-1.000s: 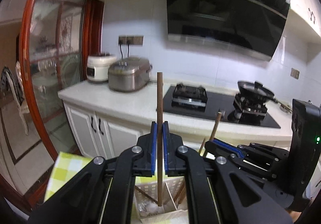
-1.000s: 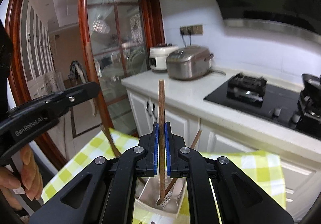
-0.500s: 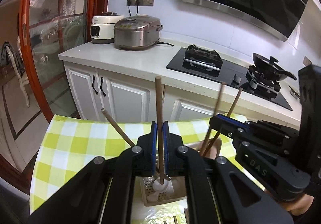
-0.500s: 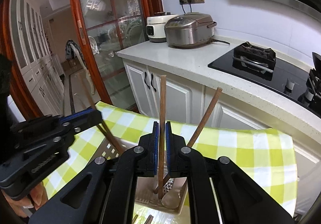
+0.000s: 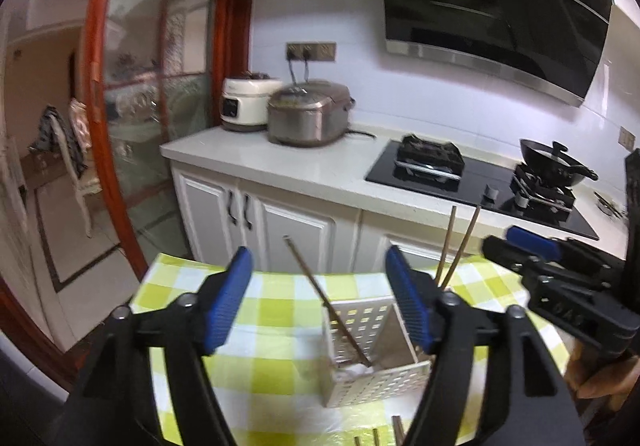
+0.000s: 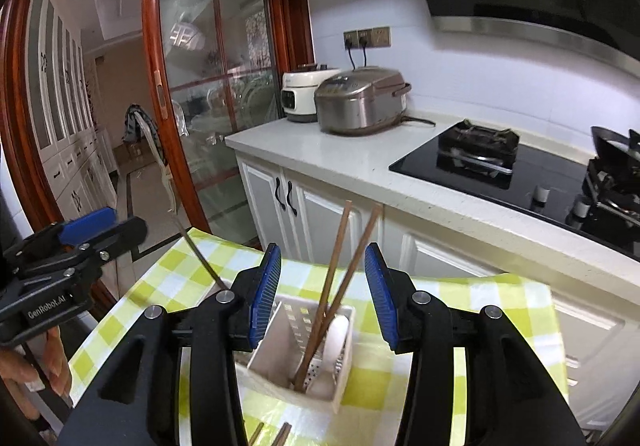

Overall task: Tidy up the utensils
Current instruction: 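Lower both chopsticks into the caddy and open both tools, then move both open tools back over the remaining chopsticks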

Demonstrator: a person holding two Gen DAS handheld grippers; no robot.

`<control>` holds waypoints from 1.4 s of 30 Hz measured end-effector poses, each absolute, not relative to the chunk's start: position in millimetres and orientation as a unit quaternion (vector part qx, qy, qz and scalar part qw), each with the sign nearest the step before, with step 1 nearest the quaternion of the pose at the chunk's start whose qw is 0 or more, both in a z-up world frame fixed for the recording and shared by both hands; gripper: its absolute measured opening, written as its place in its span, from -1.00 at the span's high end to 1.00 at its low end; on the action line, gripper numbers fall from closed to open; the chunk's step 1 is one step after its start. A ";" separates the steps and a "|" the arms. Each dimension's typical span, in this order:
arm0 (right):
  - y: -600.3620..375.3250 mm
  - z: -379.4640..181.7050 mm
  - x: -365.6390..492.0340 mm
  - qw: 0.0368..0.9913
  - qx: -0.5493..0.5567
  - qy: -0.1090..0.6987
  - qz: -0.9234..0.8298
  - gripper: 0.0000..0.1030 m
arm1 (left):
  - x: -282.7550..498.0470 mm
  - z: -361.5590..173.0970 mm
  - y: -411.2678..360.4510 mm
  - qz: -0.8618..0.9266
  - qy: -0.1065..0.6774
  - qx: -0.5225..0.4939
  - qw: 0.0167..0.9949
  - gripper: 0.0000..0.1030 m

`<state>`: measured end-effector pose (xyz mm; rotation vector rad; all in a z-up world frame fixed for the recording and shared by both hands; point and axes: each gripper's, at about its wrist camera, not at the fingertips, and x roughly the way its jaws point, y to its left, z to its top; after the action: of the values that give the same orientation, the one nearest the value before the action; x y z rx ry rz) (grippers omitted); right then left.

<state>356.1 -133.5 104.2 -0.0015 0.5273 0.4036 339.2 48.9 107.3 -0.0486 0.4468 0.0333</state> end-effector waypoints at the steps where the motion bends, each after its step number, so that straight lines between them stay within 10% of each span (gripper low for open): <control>1: -135.9 105.0 350.3 0.946 0.000 0.257 0.197 0.16 | 331.6 107.6 49.4 0.021 0.217 -0.024 0.976 -0.45; 7: -150.6 94.8 302.4 0.945 0.017 0.252 0.208 -0.03 | 275.2 96.9 52.8 0.033 0.188 -0.021 0.981 -0.89; 25: -163.8 18.5 187.4 0.938 0.032 0.277 0.204 -0.57 | 152.6 -2.0 54.9 0.001 0.215 -0.047 0.976 -0.91; 42: -133.7 -68.3 220.2 0.906 -0.001 0.386 0.172 -0.36 | 168.8 -55.5 71.7 0.040 0.255 -0.061 0.964 -0.91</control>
<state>220.2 -133.7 -68.3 -0.0020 0.7981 0.3552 168.8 71.7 -55.5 -0.1232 0.5163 0.0813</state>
